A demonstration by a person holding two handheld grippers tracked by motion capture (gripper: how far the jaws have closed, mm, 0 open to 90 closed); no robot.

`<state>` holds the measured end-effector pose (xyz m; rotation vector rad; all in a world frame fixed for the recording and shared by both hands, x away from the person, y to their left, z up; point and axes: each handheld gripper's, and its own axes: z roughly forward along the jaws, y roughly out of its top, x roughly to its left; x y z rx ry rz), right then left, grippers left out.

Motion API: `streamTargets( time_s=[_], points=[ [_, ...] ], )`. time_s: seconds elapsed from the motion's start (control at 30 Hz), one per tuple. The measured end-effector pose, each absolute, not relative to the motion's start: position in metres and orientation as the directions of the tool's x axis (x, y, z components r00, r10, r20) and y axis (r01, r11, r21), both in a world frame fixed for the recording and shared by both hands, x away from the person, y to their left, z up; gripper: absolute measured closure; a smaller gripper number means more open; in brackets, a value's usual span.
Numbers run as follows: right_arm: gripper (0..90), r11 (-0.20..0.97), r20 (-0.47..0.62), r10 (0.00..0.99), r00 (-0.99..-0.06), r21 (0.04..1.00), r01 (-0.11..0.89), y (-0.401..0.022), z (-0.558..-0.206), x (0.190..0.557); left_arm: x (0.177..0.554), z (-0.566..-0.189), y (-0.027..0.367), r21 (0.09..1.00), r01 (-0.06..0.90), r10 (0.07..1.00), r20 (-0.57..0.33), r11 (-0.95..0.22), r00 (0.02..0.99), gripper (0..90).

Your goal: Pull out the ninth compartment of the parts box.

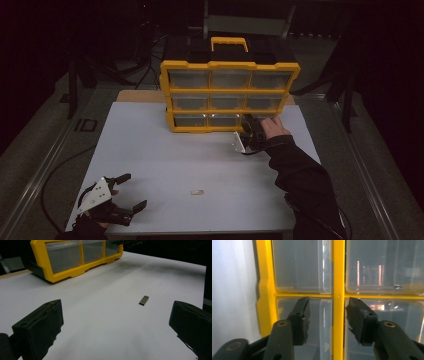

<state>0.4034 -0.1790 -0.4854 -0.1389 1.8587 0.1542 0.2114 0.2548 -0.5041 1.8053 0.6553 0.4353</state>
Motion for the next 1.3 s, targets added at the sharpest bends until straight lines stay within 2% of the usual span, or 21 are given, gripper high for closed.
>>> streamTargets(
  time_s=[0.1,0.37,0.5,0.53,1.2,1.27,1.3],
  points=[
    [61.2,0.985,-0.966,-0.041,-0.256,0.004,-0.174,-0.177,-0.488,0.405,0.211,-0.504,0.255,0.947,0.220,0.627,-0.025,-0.235,0.779,0.0],
    [64.9,0.991,-0.966,-0.039,-0.255,-0.005,-0.132,-0.178,-0.490,0.408,0.211,-0.504,0.255,0.946,0.220,0.626,-0.024,-0.237,0.779,0.0],
    [69.1,0.992,-0.968,-0.057,-0.245,-0.026,-0.126,-0.178,-0.492,0.410,0.211,-0.504,0.255,0.947,0.221,0.627,-0.027,-0.235,0.779,0.0],
    [72.6,0.992,-0.972,-0.066,-0.226,-0.038,-0.123,-0.178,-0.494,0.412,0.211,-0.504,0.255,0.947,0.220,0.626,-0.027,-0.233,0.779,0.0],
    [77.8,0.996,-0.964,-0.038,-0.263,-0.016,-0.085,-0.173,-0.495,0.416,0.211,-0.504,0.255,0.946,0.220,0.626,-0.025,-0.236,0.780,0.0],
    [69.8,0.998,-0.959,-0.037,-0.280,-0.023,-0.053,-0.173,-0.497,0.418,0.211,-0.504,0.255,0.946,0.220,0.625,-0.025,-0.237,0.780,0.0],
    [69.9,0.999,-0.959,-0.022,-0.282,-0.011,-0.041,-0.174,-0.498,0.419,0.211,-0.504,0.255,0.946,0.221,0.626,-0.026,-0.236,0.779,0.0]
  ],
)
